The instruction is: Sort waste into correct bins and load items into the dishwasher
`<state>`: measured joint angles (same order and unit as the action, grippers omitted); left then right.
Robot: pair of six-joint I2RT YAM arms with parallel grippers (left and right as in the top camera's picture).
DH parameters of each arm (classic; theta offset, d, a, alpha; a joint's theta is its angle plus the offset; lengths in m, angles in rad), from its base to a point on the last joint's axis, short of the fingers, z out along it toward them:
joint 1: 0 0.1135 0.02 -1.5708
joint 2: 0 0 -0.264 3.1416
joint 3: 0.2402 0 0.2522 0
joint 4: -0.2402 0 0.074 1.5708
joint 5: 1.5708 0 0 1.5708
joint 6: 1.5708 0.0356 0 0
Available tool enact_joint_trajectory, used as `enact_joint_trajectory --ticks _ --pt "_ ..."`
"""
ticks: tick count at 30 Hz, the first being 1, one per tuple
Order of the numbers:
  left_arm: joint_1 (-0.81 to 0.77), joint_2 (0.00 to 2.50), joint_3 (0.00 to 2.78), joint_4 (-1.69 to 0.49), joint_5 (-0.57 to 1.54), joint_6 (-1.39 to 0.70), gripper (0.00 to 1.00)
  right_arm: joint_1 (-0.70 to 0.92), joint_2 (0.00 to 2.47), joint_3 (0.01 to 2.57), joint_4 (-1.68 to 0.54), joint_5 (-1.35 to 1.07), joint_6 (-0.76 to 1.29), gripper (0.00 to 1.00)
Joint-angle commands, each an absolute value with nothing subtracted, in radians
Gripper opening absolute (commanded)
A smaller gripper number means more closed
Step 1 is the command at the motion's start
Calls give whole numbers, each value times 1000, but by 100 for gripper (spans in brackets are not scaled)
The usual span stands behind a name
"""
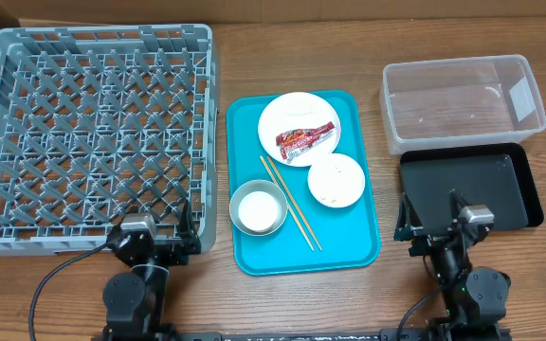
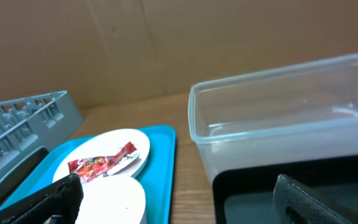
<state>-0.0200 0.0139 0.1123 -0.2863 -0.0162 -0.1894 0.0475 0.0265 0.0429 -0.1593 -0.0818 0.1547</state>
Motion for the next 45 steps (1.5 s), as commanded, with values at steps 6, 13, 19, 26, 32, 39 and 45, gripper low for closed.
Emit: enact_joint_trajectory --ticks 6,13,19,26,32,39,45 --pt "-27 215 370 -400 -41 -206 100 53 260 351 -314 -100 211 100" --pt "-27 705 743 -637 -15 -202 100 53 732 782 -585 -207 210 100" --pt "-27 955 1016 -884 -7 -202 100 53 1075 1147 -909 -276 210 100" --pt "-27 1053 1094 -968 34 -207 100 53 1364 1363 -918 -486 215 100" --pt "-27 1053 1095 -960 53 -207 100 167 1414 1363 -680 -391 366 100" --pt "-27 1053 1094 -945 53 -207 100 440 1616 1369 -609 -73 443 98" --pt "-27 1053 1094 -944 53 -207 100 472 1800 1370 -511 -45 536 99"
